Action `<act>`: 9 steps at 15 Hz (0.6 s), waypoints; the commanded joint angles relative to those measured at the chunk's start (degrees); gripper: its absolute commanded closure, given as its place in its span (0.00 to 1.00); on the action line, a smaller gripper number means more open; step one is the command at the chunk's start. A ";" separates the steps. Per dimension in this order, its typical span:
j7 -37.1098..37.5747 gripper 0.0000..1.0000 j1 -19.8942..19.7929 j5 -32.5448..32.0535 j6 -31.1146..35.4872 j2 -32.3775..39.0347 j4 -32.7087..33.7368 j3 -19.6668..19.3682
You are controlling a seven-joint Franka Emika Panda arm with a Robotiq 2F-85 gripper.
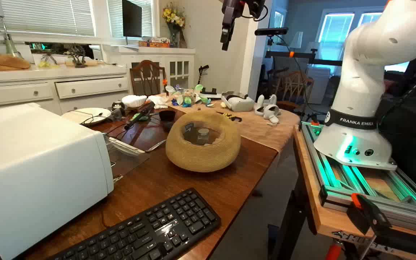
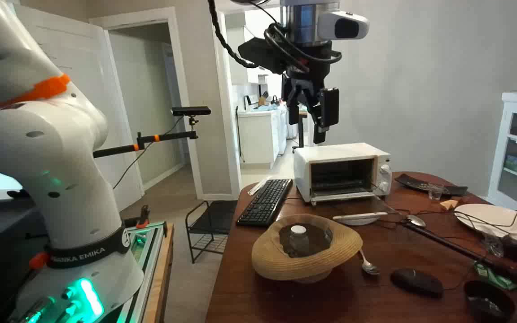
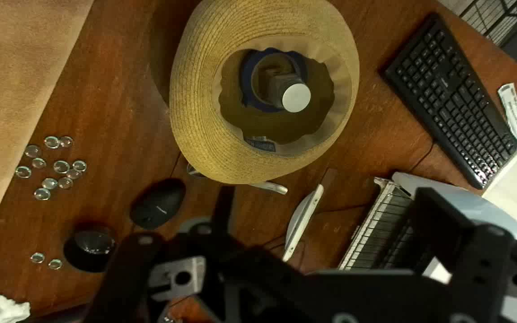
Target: Put the black measuring cup in the brown hat.
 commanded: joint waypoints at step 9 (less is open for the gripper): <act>-4.65 0.00 -1.91 1.07 3.49 5.68 2.61 0.62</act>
